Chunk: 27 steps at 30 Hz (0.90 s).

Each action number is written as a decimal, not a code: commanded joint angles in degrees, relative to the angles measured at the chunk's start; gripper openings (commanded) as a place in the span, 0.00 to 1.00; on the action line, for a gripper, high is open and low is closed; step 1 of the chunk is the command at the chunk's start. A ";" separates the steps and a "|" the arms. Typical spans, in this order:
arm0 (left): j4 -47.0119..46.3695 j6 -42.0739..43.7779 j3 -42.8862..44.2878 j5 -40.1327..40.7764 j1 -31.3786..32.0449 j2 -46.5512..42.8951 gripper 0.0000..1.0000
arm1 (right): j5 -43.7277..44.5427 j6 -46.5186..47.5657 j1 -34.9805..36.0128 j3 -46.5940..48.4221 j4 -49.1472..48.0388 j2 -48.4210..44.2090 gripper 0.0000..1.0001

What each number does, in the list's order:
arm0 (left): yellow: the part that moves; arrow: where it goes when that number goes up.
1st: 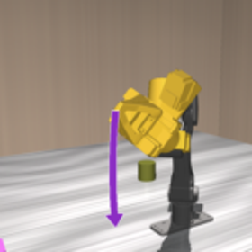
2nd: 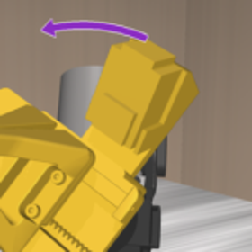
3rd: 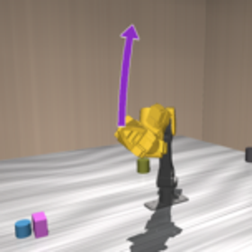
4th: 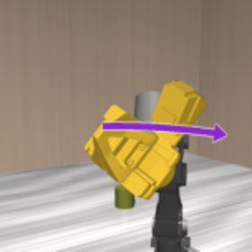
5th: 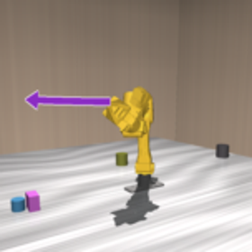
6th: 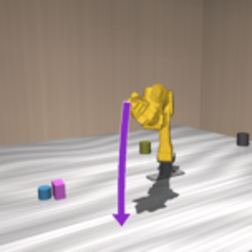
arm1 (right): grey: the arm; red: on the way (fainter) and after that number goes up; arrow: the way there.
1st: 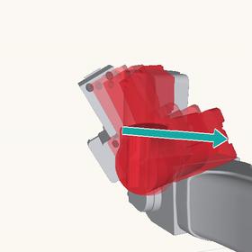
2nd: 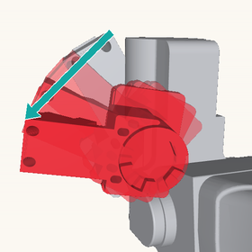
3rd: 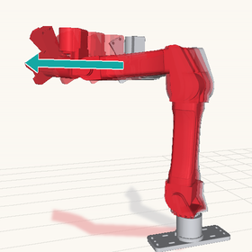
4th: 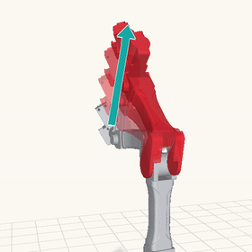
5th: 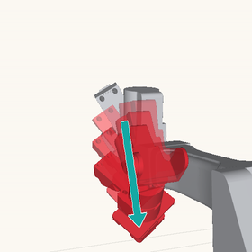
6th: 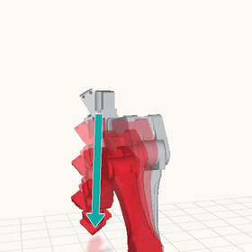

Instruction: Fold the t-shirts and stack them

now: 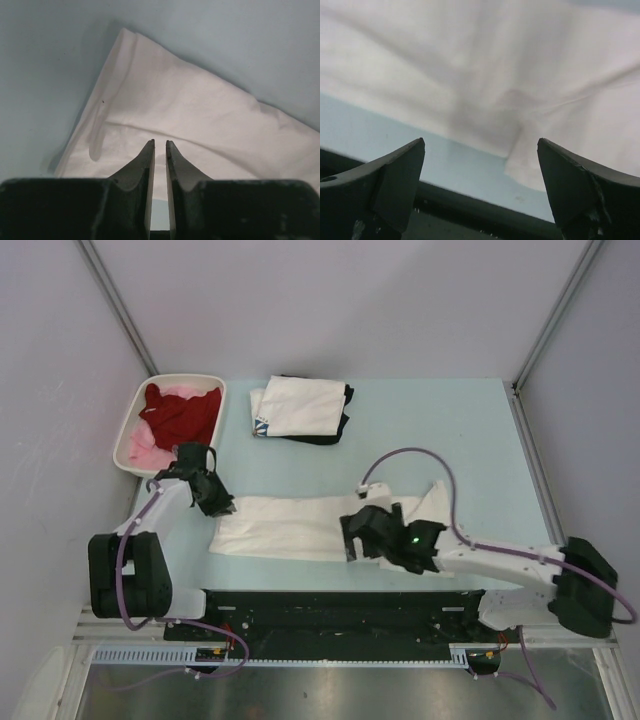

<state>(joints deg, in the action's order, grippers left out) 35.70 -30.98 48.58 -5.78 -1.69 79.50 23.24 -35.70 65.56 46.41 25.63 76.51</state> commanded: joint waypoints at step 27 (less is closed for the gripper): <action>-6.87 0.48 -5.59 -18.13 -0.42 -13.24 0.26 | -2.59 -33.54 -42.10 -15.21 27.19 -26.15 1.00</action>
<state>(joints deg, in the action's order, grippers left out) 31.22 -31.09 43.81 -20.60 -1.89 66.00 18.61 -62.17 21.23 32.32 47.29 52.03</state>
